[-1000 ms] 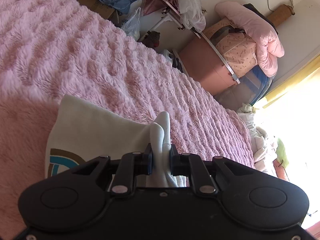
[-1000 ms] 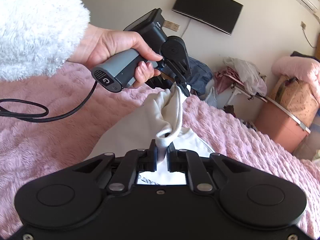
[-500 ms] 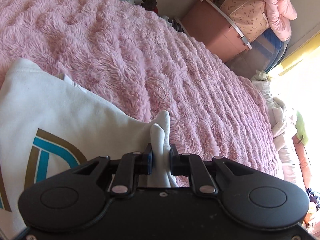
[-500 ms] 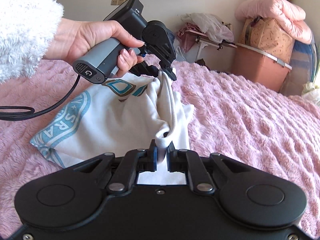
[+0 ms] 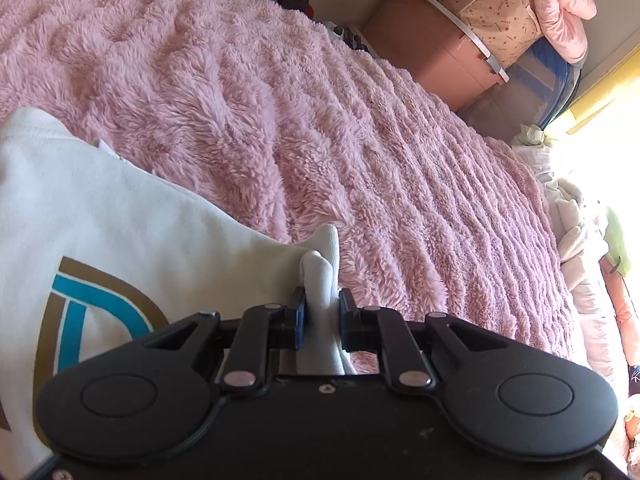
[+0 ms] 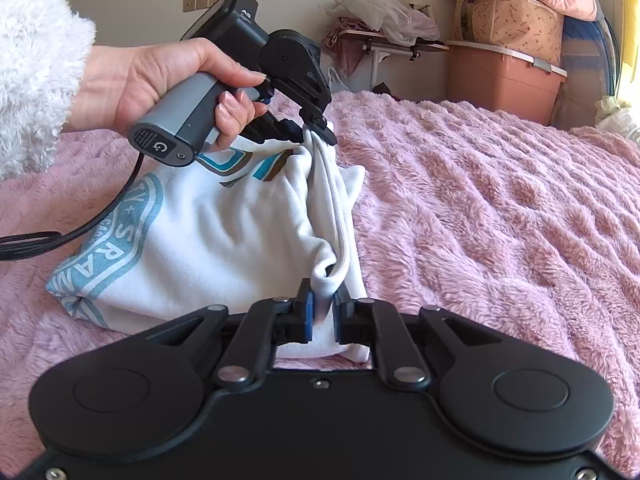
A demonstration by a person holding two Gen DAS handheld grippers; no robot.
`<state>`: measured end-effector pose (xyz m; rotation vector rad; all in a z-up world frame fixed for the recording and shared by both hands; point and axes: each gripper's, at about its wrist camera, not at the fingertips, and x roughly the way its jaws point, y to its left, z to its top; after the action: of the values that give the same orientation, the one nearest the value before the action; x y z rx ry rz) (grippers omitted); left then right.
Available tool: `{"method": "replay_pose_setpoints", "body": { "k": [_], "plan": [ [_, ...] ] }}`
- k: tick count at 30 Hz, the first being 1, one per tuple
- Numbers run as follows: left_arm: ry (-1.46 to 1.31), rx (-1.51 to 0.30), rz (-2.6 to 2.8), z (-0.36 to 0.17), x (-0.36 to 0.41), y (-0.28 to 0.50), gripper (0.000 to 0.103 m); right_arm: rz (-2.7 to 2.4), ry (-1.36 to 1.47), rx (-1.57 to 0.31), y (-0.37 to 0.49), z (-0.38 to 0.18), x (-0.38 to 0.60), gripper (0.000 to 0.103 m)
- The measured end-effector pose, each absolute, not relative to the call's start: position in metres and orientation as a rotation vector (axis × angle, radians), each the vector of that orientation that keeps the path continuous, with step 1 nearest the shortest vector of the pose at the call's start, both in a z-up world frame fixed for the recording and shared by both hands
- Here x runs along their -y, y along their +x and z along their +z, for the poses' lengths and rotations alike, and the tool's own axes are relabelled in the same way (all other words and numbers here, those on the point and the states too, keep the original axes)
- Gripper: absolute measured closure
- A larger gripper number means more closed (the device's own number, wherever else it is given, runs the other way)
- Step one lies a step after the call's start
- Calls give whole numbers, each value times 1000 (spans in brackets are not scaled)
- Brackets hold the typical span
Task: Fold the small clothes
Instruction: 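Lift the held end with both tools and fold it over the rest, then lower the folded bundle and open both tools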
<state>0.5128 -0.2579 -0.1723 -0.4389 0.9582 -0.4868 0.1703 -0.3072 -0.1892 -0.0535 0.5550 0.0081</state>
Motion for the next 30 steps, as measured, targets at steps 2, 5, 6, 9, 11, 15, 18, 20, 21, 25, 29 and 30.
{"method": "replay_pose_setpoints", "body": {
  "k": [2,5,6,9,11,15,18,20,21,25,29,30],
  "plan": [
    [-431,-959,-489,-173,262,513,90,0,-40,-560,168,-189,308,95],
    [-433,-965,-495,-177,268,514,90,-17,-20,-585,167,-194,307,95],
    [-427,-966,-495,-179,271,514,90,-22,-10,-593,167,-195,308,95],
    [-428,-965,-497,-185,277,516,90,-34,25,-615,168,-200,312,95],
    [-421,-970,-488,-189,280,518,88,-44,22,-617,168,-201,313,95],
    [-405,-974,-482,-194,286,521,70,-69,26,-634,170,-208,316,83],
    [-397,-948,-533,-179,287,517,66,-101,53,-641,167,-209,323,70],
    [-395,-926,-575,-162,283,512,66,-111,72,-642,163,-205,328,69],
    [-398,-908,-606,-151,277,506,66,-119,76,-636,160,-202,330,69],
    [-343,-828,-675,-112,237,459,62,-85,30,-563,145,-182,328,67],
    [-232,-754,-665,-99,171,383,59,68,-22,-485,155,-163,332,65],
    [-210,-745,-654,-102,155,364,59,96,-21,-475,162,-159,335,65]
  ]
}}
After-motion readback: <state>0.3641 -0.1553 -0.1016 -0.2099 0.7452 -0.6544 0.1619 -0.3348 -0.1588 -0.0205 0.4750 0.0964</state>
